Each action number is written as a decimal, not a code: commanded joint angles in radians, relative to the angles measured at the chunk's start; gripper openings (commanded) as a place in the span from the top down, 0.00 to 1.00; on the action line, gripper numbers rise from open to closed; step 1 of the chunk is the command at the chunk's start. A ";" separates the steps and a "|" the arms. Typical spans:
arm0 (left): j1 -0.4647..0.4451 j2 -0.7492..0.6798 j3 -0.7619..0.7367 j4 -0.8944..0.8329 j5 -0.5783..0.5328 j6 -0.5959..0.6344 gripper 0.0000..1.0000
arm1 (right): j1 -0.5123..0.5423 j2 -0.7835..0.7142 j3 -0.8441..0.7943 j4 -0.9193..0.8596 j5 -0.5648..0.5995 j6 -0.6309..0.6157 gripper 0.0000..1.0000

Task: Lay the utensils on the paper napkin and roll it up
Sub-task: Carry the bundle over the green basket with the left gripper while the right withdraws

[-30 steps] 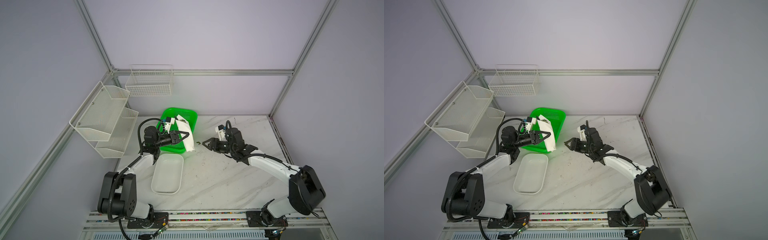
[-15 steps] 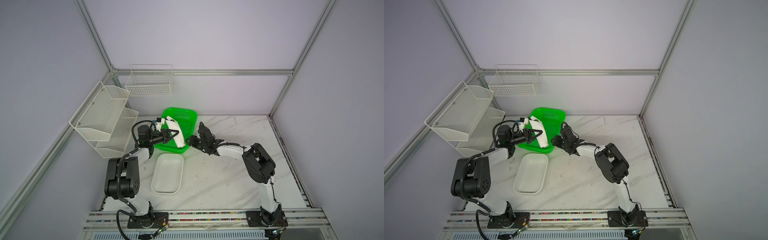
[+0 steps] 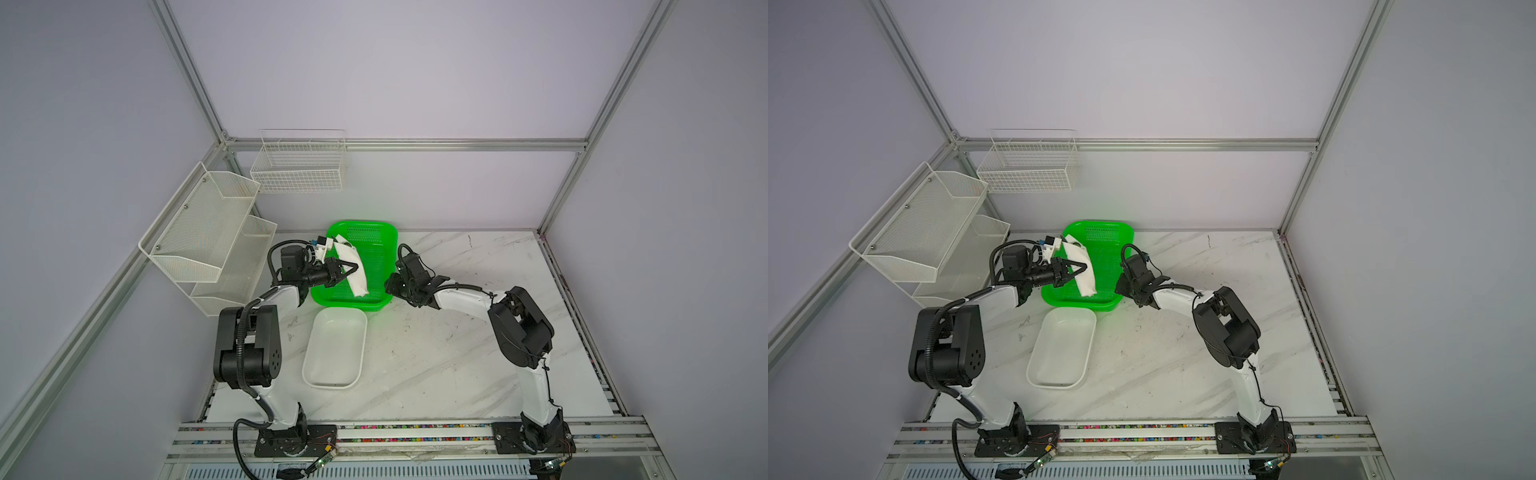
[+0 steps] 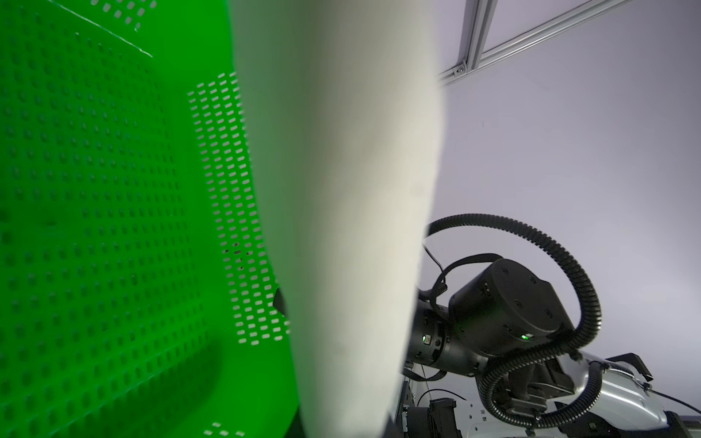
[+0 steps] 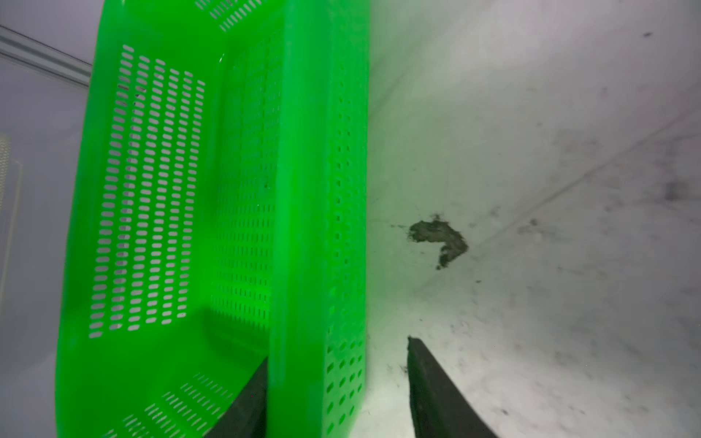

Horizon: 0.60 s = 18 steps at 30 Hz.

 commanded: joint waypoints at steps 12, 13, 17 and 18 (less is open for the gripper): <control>-0.155 0.179 0.330 -0.237 -0.042 0.190 0.95 | -0.054 -0.219 -0.127 -0.037 -0.042 -0.129 0.45; -0.163 0.200 0.350 -0.241 -0.040 0.190 0.95 | -0.054 -0.223 -0.132 -0.035 -0.050 -0.129 0.45; -0.189 0.277 0.429 -0.286 -0.043 0.202 0.95 | -0.054 -0.235 -0.144 -0.028 -0.074 -0.131 0.45; -0.194 0.297 0.450 -0.297 -0.044 0.205 0.95 | -0.054 -0.238 -0.148 -0.027 -0.073 -0.130 0.45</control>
